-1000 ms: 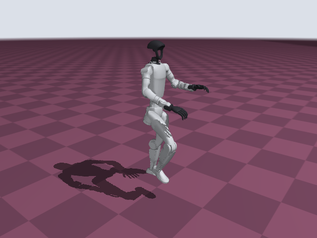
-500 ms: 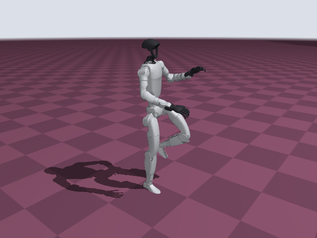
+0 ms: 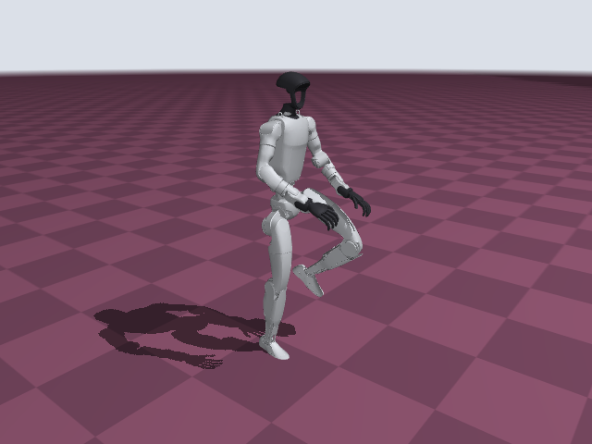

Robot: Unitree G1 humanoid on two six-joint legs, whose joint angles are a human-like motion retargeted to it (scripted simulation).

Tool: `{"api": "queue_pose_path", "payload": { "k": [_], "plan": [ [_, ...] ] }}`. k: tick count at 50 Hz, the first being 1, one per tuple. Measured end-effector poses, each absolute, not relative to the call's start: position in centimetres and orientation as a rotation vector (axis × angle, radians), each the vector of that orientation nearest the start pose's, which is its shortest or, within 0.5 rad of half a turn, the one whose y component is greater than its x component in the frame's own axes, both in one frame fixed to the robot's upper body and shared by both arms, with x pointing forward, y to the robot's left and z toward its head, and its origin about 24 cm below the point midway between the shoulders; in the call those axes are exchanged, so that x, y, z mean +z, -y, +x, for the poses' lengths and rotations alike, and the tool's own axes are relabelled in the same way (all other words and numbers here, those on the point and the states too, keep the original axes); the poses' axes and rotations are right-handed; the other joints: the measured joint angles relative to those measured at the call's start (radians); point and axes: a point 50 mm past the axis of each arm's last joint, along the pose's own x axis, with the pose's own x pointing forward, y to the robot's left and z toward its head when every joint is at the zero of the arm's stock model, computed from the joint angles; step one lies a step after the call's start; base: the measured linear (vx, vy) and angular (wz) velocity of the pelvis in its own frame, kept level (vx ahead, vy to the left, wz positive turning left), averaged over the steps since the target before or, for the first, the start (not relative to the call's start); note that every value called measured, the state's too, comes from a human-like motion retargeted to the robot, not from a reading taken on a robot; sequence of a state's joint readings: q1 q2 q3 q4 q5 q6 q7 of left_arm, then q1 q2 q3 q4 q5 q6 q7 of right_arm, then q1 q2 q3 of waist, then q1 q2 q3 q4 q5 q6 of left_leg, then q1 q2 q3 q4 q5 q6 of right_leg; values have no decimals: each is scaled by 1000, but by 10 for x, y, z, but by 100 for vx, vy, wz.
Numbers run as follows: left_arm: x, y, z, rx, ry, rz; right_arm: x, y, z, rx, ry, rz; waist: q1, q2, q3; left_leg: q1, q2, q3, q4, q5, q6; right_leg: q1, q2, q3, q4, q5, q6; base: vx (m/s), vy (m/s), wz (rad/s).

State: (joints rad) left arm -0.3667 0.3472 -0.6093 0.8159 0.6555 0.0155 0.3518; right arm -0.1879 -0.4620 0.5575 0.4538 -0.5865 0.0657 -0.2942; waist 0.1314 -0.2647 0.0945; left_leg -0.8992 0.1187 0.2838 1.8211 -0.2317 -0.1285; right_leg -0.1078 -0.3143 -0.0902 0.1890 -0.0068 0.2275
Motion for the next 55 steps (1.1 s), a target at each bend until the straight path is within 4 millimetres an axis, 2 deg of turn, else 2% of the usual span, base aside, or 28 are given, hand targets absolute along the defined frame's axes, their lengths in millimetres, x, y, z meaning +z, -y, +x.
{"api": "queue_pose_path", "payload": {
  "k": [3,5,7,8,10,12,15,17,21,25,29,32,33,35,38,40,42,43,45,48,50,52,53,55],
  "plan": [
    [-36,-178,282,-220,-131,1324,-21,175,260,221,-78,-1233,22,54,-17,270,183,84,-296,110,38,3,83,14,-8,-10,-21,10,12,-62],
    [-25,-183,285,-181,-99,1283,-17,178,264,188,-59,-1246,23,107,21,547,309,240,-564,110,64,77,136,-9,-24,-17,-18,14,18,1],
    [-18,-184,282,-137,-54,1227,-14,185,262,136,-39,-1263,-12,131,47,821,290,429,-907,100,29,155,135,-58,-22,-37,4,17,31,100],
    [-16,-182,280,-118,-30,1197,-15,189,260,115,-42,-1263,-36,134,43,913,243,492,-1075,91,0,171,126,-87,-9,-51,12,11,38,156],
    [-7,-174,283,-82,21,1104,-17,191,259,144,-53,-1234,-69,123,43,1074,63,516,-1494,86,-22,177,87,-146,46,-74,17,3,42,195],
    [-2,-167,283,-76,67,1079,-20,198,253,121,-79,-1209,-114,143,41,1106,18,426,-1626,50,-41,157,61,-236,165,-74,-5,-2,44,250],
    [11,-156,290,-94,128,1065,-26,207,246,94,-139,-1192,-128,174,71,1147,-29,274,-1787,79,-14,62,-14,-320,456,2,-54,-4,42,231],
    [18,-156,292,-79,145,1102,-25,218,242,0,-170,-1234,-106,201,97,1157,-38,210,-1820,101,3,-46,-66,-297,686,32,-105,-2,37,188],
    [27,-160,289,-66,172,1104,-19,214,242,35,-128,-1250,-89,244,106,1135,-33,68,-1808,94,13,-271,-81,-170,1102,-93,-212,1,27,183],
    [30,-174,286,-20,148,1113,-4,204,254,56,-44,-1258,-109,276,81,1107,-30,-87,-1840,109,25,-494,-43,-79,1460,-211,-260,3,19,199],
    [22,-182,280,-23,96,1132,8,194,261,93,38,-1282,-145,313,40,1011,-14,-237,-1730,67,7,-705,20,-35,1745,-306,-265,4,13,200],
    [27,-191,283,43,78,1129,24,186,272,91,116,-1301,-85,332,6,1028,-13,-271,-1837,117,27,-948,132,3,1923,-303,-286,6,6,66],
    [27,-190,281,47,86,1113,26,183,273,94,138,-1309,-102,336,11,1019,-17,-308,-1805,104,7,-988,132,0,1976,-301,-270,11,6,147],
    [27,-190,279,57,93,1100,28,173,275,109,179,-1311,-104,343,11,1021,-14,-358,-1800,105,-13,-1081,171,-20,2065,-318,-251,11,2,151],
    [24,-189,276,76,100,1067,12,151,278,195,203,-1377,-87,340,16,1051,-15,-412,-1826,126,-30,-1204,229,-70,2158,-335,-241,11,-2,108],
    [22,-177,273,84,53,754,-5,133,280,295,195,-1463,-85,336,26,1076,-21,-455,-1841,139,-32,-1255,248,-103,2188,-341,-235,13,-2,122],
    [19,-186,273,88,90,1042,-9,125,280,332,234,-1492,-77,327,9,1070,-33,-499,-1859,154,-33,-1303,268,-120,2180,-360,-244,13,-4,93],
    [17,-183,274,53,82,1073,-10,122,281,336,233,-1484,-46,326,9,1097,-28,-499,-1896,173,-21,-1308,290,-136,2159,-348,-258,16,-6,64],
    [13,-176,273,11,69,1053,-14,123,282,348,181,-1455,-43,326,18,1117,-30,-549,-1901,177,-16,-1273,291,-140,2103,-319,-242,18,-4,119],
    [9,-164,271,-97,80,1070,-30,129,277,422,43,-1417,-43,334,2,1094,-22,-631,-1848,138,-40,-1176,316,-132,1945,-261,-151,18,-6,147],
    [15,-166,273,-40,102,1057,-39,131,274,424,-18,-1414,-20,327,7,1124,-30,-659,-1876,146,-27,-1114,403,-80,1800,-144,-126,23,-9,111],
    [17,-164,271,-53,124,1051,-45,134,268,412,-56,-1397,-37,320,9,1124,-42,-727,-1851,125,-45,-987,438,-21,1617,-87,-41,24,-7,149],
    [15,-163,269,-56,125,1047,-48,135,264,410,-66,-1391,-31,314,-6,1122,-48,-745,-1853,120,-47,-930,461,12,1511,-67,-19,22,-7,152],
    [23,-161,274,-98,166,1047,-42,142,267,361,-54,-1349,-60,307,18,1125,-62,-827,-1822,101,-69,-724,436,52,1233,-98,29,21,-5,179]
  ]
}}
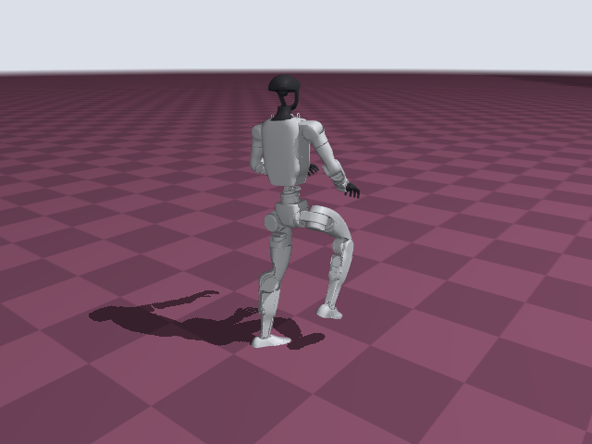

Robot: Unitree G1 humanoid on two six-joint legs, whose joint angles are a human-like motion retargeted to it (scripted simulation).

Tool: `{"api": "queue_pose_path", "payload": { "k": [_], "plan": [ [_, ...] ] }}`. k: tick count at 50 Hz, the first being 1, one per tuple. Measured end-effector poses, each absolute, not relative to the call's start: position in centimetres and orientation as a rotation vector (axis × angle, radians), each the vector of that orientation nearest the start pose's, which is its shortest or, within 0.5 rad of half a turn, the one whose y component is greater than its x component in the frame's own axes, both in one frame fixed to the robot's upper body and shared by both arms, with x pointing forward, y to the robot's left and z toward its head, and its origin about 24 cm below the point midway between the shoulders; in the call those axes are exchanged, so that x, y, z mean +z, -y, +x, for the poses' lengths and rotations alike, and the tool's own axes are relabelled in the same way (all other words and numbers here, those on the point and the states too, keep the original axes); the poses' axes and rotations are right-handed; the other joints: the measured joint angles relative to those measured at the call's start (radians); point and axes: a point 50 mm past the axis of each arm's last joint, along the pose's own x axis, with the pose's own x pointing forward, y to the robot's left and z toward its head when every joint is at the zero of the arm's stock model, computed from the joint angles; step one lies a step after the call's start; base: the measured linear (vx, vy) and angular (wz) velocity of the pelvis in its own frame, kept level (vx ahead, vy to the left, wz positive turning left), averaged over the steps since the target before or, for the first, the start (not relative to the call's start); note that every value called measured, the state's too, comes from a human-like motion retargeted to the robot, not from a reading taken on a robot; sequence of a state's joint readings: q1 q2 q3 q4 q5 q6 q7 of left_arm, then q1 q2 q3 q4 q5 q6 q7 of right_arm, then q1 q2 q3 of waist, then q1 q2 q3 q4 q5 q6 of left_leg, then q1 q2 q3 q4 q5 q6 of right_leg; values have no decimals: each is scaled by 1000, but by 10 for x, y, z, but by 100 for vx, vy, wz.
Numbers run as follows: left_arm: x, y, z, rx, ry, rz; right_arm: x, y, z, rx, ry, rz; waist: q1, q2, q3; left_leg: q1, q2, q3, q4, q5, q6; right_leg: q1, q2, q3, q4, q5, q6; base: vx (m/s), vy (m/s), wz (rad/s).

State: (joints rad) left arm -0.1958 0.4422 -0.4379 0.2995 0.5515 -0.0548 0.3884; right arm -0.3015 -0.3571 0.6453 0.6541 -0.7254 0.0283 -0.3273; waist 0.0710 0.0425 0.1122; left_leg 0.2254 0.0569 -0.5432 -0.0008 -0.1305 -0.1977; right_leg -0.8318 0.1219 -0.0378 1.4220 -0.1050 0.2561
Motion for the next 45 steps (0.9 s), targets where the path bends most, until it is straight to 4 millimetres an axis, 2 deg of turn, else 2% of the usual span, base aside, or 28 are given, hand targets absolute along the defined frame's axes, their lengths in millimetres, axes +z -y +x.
{"api": "queue_pose_path", "payload": {
  "k": [2,5,7,8,11,13,15,17,20,23,25,28,31,33,37,39,40,45],
  "plan": [
    [24,-162,271,-90,175,1039,-45,146,262,360,-65,-1344,-1,-27,-27,7,-37,-39,-10,-5,-11,159,-10,85,-290,-3,-8,33,-8,154],
    [37,-166,272,-70,235,1020,-42,156,257,331,-74,-1321,-30,-73,-5,62,-105,-130,-12,-15,-36,492,-71,229,-802,13,4,36,-10,168],
    [49,-167,274,-43,290,1006,-40,161,255,301,-69,-1312,-14,-95,8,100,-142,-168,-18,-27,-41,663,-109,317,-1054,22,0,36,-17,86],
    [53,-169,276,-23,305,1001,-39,163,254,293,-70,-1312,14,-94,9,119,-147,-175,-32,-29,-25,718,-114,347,-1134,24,-14,32,-17,24],
    [64,-174,281,29,336,996,-36,171,257,269,-74,-1335,74,-62,28,123,-184,-177,43,-27,-37,775,-126,339,-1178,33,-38,22,-14,3],
    [69,-180,281,79,337,978,-34,178,259,257,-91,-1353,96,-47,42,93,-235,-141,137,10,-59,785,-147,328,-1164,52,-16,19,-15,9],
    [78,-184,283,128,354,966,-30,184,264,243,-112,-1349,106,-57,70,17,-316,-8,315,33,-64,822,-199,322,-1175,50,5,20,-14,55],
    [92,-182,289,149,406,977,-23,191,268,225,-124,-1328,93,-77,66,-203,-343,227,622,1,-63,831,-255,271,-1203,39,6,8,-20,147],
    [111,-178,297,152,475,986,-23,198,265,222,-153,-1326,87,-90,26,-527,-270,521,1041,-104,-20,807,-308,190,-1210,29,6,4,-18,164],
    [125,-178,302,148,504,984,-29,200,262,265,-187,-1339,97,-103,2,-768,-217,643,1382,-194,-3,796,-342,134,-1202,26,-3,8,-13,117],
    [130,-181,304,161,515,991,-30,199,260,287,-184,-1337,111,-113,7,-895,-157,699,1576,-227,-20,811,-356,105,-1212,24,-7,9,-16,77],
    [123,-181,310,152,482,1022,-34,190,258,332,-196,-1311,143,-160,14,-1062,-58,767,1792,-275,-1,816,-394,77,-1225,23,4,7,-16,56],
    [103,-186,314,119,385,1055,-34,180,258,363,-185,-1295,174,-203,33,-1204,31,793,1952,-316,-15,814,-421,63,-1204,14,6,9,-14,35],
    [82,-189,313,76,290,1067,-35,175,258,377,-176,-1295,188,-229,48,-1286,85,806,2036,-338,-27,818,-442,54,-1188,9,6,11,-8,30],
    [24,-192,298,-46,56,1119,-38,168,255,399,-182,-1281,204,-275,78,-1422,175,837,2158,-376,-41,843,-498,26,-1168,5,6,12,-1,31],
    [6,-194,289,-59,-7,1135,-38,168,253,396,-184,-1273,214,-289,97,-1472,207,846,2199,-391,-54,861,-523,11,-1154,-2,6,13,2,38],
    [1,-192,286,-59,-15,1133,-39,168,252,402,-197,-1263,216,-301,100,-1500,210,849,2213,-413,-43,865,-536,-3,-1149,-9,6,13,0,60],
    [29,-192,291,-31,110,1071,-42,174,246,366,-193,-1279,264,-298,135,-1500,273,878,2206,-385,-62,914,-560,-45,-1130,-27,5,14,6,39]
  ]
}}
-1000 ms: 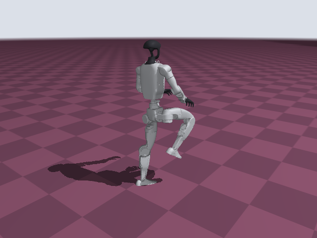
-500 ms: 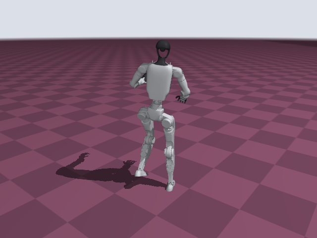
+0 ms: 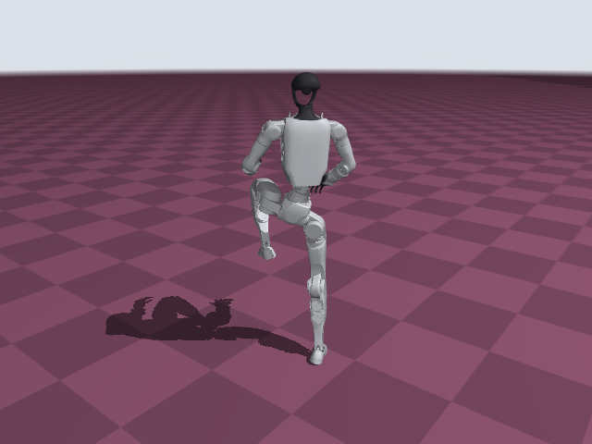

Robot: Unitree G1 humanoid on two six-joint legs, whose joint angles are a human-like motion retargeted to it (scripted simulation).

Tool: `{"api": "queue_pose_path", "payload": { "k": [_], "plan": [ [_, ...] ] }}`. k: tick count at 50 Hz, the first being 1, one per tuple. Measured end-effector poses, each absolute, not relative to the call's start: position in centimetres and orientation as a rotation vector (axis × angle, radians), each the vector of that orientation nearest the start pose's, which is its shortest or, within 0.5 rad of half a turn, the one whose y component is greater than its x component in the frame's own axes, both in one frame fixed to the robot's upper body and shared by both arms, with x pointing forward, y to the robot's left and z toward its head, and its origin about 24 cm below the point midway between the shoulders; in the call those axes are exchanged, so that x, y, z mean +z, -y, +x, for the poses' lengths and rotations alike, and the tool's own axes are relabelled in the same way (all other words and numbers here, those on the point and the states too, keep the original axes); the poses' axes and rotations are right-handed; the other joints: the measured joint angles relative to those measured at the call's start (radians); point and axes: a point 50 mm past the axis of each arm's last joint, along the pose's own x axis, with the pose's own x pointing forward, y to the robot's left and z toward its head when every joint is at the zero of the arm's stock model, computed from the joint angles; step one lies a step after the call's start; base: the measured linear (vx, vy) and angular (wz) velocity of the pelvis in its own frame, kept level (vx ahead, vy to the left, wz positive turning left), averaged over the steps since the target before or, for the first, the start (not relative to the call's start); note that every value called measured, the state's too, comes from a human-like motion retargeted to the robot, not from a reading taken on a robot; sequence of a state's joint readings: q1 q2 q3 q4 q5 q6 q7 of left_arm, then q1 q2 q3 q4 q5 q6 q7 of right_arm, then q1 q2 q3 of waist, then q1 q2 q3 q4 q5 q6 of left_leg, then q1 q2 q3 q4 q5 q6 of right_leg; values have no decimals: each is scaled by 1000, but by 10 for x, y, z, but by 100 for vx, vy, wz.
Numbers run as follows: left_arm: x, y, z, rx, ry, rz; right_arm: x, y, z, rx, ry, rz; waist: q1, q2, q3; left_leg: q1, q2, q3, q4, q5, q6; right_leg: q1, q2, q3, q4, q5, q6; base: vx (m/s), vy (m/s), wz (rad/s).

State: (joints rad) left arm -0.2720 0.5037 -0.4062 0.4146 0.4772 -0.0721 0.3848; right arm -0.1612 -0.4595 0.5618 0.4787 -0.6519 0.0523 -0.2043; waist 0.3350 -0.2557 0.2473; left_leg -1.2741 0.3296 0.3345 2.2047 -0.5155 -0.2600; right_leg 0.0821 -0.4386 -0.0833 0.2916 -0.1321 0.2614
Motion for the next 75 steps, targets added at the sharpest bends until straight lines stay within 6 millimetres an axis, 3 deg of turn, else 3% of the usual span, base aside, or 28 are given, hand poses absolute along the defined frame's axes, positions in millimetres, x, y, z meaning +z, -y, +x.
{"api": "queue_pose_path", "payload": {
  "k": [5,8,11,15,17,18,20,23,25,27,28,29,30,32,33,35,36,39,42,45,48,52,60,64,67,72,75],
  "plan": [
    [24,-185,292,-84,92,1106,-45,169,244,382,-193,-1268,21,31,-2,150,-9,0,-165,35,-1,62,29,-64,-28,-17,-12,12,8,39],
    [18,-186,288,-81,75,1099,-44,168,244,360,-165,-1267,15,62,-38,276,-21,-8,-345,70,-1,94,77,-108,-66,-21,-15,15,7,46],
    [15,-190,282,-81,60,1093,-44,165,243,353,-150,-1263,35,113,-77,478,70,27,-578,80,5,137,165,-117,-127,-17,-27,24,5,-7],
    [17,-196,277,-63,68,1085,-42,161,244,327,-111,-1262,18,177,-124,804,160,204,-1035,90,56,173,263,-151,-171,-21,-33,24,16,31],
    [21,-196,280,-46,87,1067,-39,159,248,319,-80,-1255,-12,175,-125,986,73,304,-1371,126,75,185,260,-192,-158,-39,-20,24,28,91],
    [24,-193,284,-37,100,1047,-38,154,250,344,-70,-1237,-23,148,-121,1090,-33,349,-1616,178,99,180,229,-214,-137,-54,-11,25,31,98],
    [30,-191,290,-13,130,1028,-36,148,254,360,-44,-1221,-43,138,-115,1281,-190,398,-2076,354,98,179,216,-250,-84,-84,-13,28,34,105],
    [21,-185,285,-40,123,1037,-50,149,242,390,-104,-1201,-113,168,-132,1339,-208,350,-2204,446,37,192,230,-341,20,-67,-71,30,35,168],
    [18,-177,288,-70,105,1026,-55,151,239,331,-195,-1036,-165,183,-115,1365,-230,257,-2267,472,33,159,208,-388,181,-8,-110,26,34,223],
    [18,-167,293,-89,111,1044,-55,165,237,328,-176,-1190,-203,219,-87,1363,-222,165,-2258,469,58,60,184,-363,419,87,-140,19,32,209],
    [21,-162,299,-93,107,1073,-50,174,241,229,-167,-1234,-205,219,-83,1354,-246,128,-2283,484,93,-51,151,-308,588,110,-137,18,30,175],
    [22,-158,300,-103,116,1090,-46,177,240,174,-170,-1167,-219,229,-78,1345,-247,97,-2274,480,98,-133,139,-268,728,107,-152,19,26,176],
    [22,-153,299,-117,133,1101,-43,177,238,138,-177,-1046,-240,246,-74,1335,-237,68,-2248,468,88,-200,138,-235,856,92,-174,20,22,150],
    [31,-151,307,-98,153,1109,-31,185,250,154,-95,-1248,-237,252,-70,1337,-253,30,-2292,483,116,-400,108,-150,1137,-3,-229,18,19,90],
    [32,-152,307,-94,150,1109,-25,182,254,136,-84,-1176,-248,257,-74,1329,-252,13,-2292,483,117,-489,92,-123,1260,-48,-261,18,17,84],
    [26,-155,302,-117,132,1133,-20,183,257,187,-34,-1321,-291,276,-91,1292,-235,-19,-2240,467,102,-646,73,-84,1471,-118,-313,19,14,92],
    [26,-158,302,-105,122,1127,-13,179,261,153,-2,-1268,-294,291,-101,1294,-225,-32,-2271,483,120,-742,95,-58,1556,-136,-320,18,11,49],
    [24,-162,298,-92,108,1132,3,177,270,121,123,-1377,-300,344,-130,1274,-176,-56,-2289,494,133,-1013,188,-15,1768,-183,-324,16,6,17],
    [20,-164,291,-90,110,1141,8,167,273,167,186,-1416,-307,384,-152,1239,-129,-68,-2241,476,124,-1264,269,-23,1937,-194,-301,17,1,21],
    [21,-169,289,-63,109,1140,7,155,278,230,215,-1479,-332,410,-109,1268,-107,-95,-2199,456,101,-1422,304,-62,2063,-167,-283,21,0,55],
    [21,-170,288,-74,107,1154,22,151,282,194,297,-1475,-365,425,-65,1303,-97,-140,-2167,440,67,-1479,297,-118,2112,-183,-272,20,0,86],
    [23,-169,289,-88,110,1150,35,155,284,169,320,-1439,-386,418,-46,1356,-118,-185,-2167,421,60,-1480,271,-147,2056,-181,-266,22,-1,72],
    [29,-158,290,-98,151,1117,4,153,277,232,148,-1400,-349,364,-100,1435,-192,-223,-2239,390,77,-1265,270,-138,1638,-152,-248,23,-5,32],
    [27,-154,285,-114,167,1109,-7,152,267,241,110,-1378,-342,321,-167,1429,-244,-249,-2245,367,73,-1046,261,-149,1233,-119,-207,26,-6,33],
    [29,-151,282,-145,192,1108,-9,155,262,232,102,-1359,-358,291,-202,1433,-282,-283,-2232,336,44,-788,260,-185,793,-128,-160,35,-6,73],
    [45,-155,283,-119,277,1079,-7,165,255,191,101,-1336,-382,234,-169,1534,-362,-344,-2168,259,26,-290,284,-199,44,84,-68,45,-15,57],
    [56,-162,293,-82,286,1069,1,168,263,173,110,-1316,-309,239,-115,1592,-370,-290,-2099,223,55,-131,335,-128,-157,185,-23,37,-17,-98]
  ]
}}
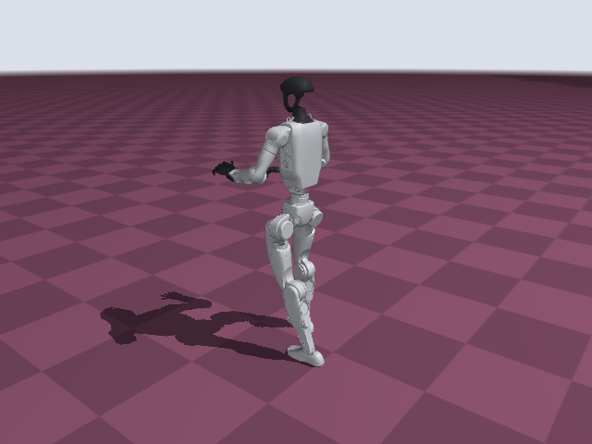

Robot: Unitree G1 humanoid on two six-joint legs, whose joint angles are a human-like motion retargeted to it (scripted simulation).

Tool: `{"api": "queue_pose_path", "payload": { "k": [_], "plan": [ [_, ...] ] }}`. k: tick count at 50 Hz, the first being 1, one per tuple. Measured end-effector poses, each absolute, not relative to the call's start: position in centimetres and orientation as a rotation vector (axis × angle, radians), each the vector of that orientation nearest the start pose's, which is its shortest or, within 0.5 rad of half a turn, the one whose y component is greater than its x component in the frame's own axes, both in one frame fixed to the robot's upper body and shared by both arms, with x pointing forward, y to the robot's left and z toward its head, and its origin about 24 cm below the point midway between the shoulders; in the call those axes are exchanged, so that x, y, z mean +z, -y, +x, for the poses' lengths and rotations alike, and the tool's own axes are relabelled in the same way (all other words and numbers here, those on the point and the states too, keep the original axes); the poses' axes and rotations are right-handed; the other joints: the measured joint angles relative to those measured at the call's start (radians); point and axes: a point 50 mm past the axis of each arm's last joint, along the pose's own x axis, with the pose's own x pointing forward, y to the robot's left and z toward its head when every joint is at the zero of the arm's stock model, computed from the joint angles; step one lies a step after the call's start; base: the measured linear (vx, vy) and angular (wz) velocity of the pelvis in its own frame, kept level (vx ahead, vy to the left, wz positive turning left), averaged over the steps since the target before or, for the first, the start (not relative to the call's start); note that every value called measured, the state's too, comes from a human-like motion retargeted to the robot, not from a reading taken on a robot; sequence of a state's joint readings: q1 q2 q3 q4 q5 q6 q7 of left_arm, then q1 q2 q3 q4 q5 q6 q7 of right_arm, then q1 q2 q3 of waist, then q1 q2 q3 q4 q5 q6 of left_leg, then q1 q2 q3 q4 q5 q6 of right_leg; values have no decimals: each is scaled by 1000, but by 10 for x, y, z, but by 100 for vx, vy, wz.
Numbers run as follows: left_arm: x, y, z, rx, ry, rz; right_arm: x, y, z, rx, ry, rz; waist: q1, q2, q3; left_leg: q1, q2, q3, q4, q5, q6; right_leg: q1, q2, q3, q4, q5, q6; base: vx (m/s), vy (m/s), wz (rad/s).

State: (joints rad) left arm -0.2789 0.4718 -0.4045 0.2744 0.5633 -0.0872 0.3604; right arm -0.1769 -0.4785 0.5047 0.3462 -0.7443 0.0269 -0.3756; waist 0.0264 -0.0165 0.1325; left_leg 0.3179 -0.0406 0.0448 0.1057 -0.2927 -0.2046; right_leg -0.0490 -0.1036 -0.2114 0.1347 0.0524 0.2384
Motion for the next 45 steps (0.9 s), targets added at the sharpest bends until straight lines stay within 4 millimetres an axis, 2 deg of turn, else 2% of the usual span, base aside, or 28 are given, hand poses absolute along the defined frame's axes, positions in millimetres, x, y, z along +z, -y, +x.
{"api": "queue_pose_path", "payload": {
  "k": [2,5,8,10,12,15,19,22,23,25,29,31,34,35,39,45],
  "plan": [
    [50,-168,292,-61,232,1033,1,168,267,190,108,-1337,37,22,-7,-14,12,51,62,12,17,1,23,38,4,-2,21,33,-19,-133],
    [40,-178,286,-22,161,988,4,163,274,222,122,-1357,51,33,-12,-55,27,103,197,58,9,21,45,88,-3,-1,23,35,-20,-97],
    [34,-186,281,-3,143,1028,11,155,279,236,149,-1332,28,10,-10,-143,12,93,426,168,-29,86,14,108,-31,-16,11,39,-15,-35],
    [31,-188,282,-19,122,1071,11,151,280,243,132,-1323,50,-22,-12,-222,-15,80,581,282,-23,109,-14,135,-27,-31,6,35,-19,-49],
    [34,-190,288,-41,116,1111,17,153,282,219,151,-1311,66,-34,-6,-374,-15,72,834,351,-55,117,-31,143,0,-61,-10,29,-11,-15],
    [33,-187,299,-41,102,1142,25,160,285,153,189,-1294,78,-43,23,-631,5,109,1236,310,-57,149,-70,129,5,-84,-3,24,-1,24],
    [-6,-170,296,-119,-44,1189,15,158,283,218,132,-1292,132,-80,37,-977,75,129,1676,190,-47,152,-83,156,-2,-85,-16,18,-16,-29],
    [-41,-154,284,-248,-172,1229,9,149,285,310,75,-1275,145,-163,21,-1263,51,168,1874,154,0,102,-159,172,28,-106,-8,13,-5,-3],
    [-50,-153,278,-268,-202,1233,10,147,285,334,81,-1274,148,-182,18,-1341,54,181,1921,142,-9,90,-178,184,41,-113,-4,18,-1,-28],
    [-54,-156,274,-229,-210,1220,14,143,287,337,104,-1284,160,-212,28,-1468,67,208,1990,112,-32,80,-213,214,57,-120,19,22,2,-61],
    [-13,-167,285,-64,-32,1061,22,147,290,315,141,-1329,198,-203,59,-1624,142,220,2084,87,-54,105,-207,253,72,-119,23,22,2,-68],
    [11,-173,289,-54,53,1024,24,153,289,295,141,-1344,214,-186,78,-1664,190,232,2109,100,-56,128,-201,264,83,-118,23,22,6,-53],
    [30,-171,291,-73,137,1019,23,156,288,302,118,-1342,212,-179,82,-1714,193,234,2117,82,-55,151,-212,264,95,-141,23,26,4,-18],
    [34,-173,290,-61,160,1024,20,156,285,285,116,-1326,220,-172,93,-1705,221,246,2113,91,-56,165,-209,272,104,-141,23,25,10,-34],
    [36,-173,290,-69,165,1023,15,155,283,291,91,-1318,218,-156,84,-1663,225,245,2040,83,-56,194,-207,275,100,-166,23,27,7,-17],
    [31,-167,290,-133,144,1034,11,159,278,317,70,-1327,230,-104,43,-1459,176,234,1739,51,-56,230,-169,273,70,-200,23,28,8,-8]
  ]
}}
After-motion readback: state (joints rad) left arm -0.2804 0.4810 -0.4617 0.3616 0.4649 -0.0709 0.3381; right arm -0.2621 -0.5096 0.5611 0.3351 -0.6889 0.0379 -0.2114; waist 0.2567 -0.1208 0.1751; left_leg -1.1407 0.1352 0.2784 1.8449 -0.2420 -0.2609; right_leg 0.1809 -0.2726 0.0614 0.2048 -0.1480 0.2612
